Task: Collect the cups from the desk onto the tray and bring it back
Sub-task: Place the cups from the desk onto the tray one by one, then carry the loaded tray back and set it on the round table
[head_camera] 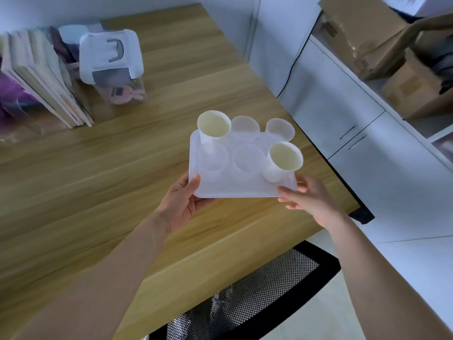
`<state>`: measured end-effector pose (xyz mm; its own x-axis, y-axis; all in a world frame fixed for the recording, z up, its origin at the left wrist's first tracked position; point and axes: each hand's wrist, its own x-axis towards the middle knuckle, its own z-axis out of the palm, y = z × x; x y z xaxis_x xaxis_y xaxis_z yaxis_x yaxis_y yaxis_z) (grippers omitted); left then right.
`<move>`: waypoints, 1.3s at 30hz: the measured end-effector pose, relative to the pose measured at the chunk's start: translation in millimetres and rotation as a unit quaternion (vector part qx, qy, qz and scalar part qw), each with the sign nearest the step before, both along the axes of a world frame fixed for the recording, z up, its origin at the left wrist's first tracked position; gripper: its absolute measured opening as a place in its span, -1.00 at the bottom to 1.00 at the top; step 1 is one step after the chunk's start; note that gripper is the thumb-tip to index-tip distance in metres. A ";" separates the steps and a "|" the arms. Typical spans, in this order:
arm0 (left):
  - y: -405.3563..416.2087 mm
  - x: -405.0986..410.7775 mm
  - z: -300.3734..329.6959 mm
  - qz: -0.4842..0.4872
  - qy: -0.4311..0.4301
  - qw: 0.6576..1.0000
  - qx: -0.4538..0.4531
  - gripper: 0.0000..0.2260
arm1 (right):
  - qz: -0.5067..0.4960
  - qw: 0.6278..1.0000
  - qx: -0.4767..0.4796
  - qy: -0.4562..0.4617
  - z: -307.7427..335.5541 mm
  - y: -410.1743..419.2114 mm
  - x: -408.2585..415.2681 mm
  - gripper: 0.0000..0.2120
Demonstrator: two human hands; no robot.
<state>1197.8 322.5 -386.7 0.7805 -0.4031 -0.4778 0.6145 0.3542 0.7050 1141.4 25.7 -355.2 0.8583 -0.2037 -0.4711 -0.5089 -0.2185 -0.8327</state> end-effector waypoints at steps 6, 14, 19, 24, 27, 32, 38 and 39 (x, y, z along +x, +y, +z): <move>-9.1 -6.6 8.6 -0.037 -0.004 0.999 -0.002 -0.70 | -0.084 0.995 0.047 -0.013 5.1 4.7 -31.9 -0.55; -30.5 -23.2 22.3 -0.122 -0.023 0.992 -0.014 -0.70 | -0.193 0.978 0.045 -0.060 17.1 10.8 -95.5 -0.63; -50.7 -41.5 34.6 -0.171 -0.023 0.985 -0.029 -0.74 | -0.251 0.962 0.045 -0.099 30.7 14.0 -143.0 -0.71; -71.9 -67.1 43.7 -0.244 -0.045 0.969 -0.023 -0.77 | -0.337 0.935 0.039 -0.101 36.0 16.6 -199.8 -0.55; -85.3 -85.8 45.4 -0.286 -0.050 0.957 -0.010 -0.76 | -0.378 0.919 0.039 -0.103 40.7 21.0 -233.5 -0.56; -109.4 -121.4 48.6 -0.366 -0.062 0.929 -0.008 -0.74 | -0.445 0.890 0.029 -0.096 45.3 24.7 -297.1 -0.56; -137.7 -172.2 55.3 -0.424 -0.059 0.904 -0.016 -0.78 | -0.513 0.854 0.022 -0.087 49.4 31.5 -368.2 -0.58; -143.2 -183.5 57.1 -0.434 -0.064 0.899 -0.012 -0.77 | -0.524 0.847 0.019 -0.086 49.9 32.2 -381.7 -0.58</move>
<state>1014.3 179.3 -329.6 0.2151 -0.8959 -0.3888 0.5813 -0.2024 0.7881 759.7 58.0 -305.2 0.2728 -0.8838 -0.3802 -0.2769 0.3063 -0.9108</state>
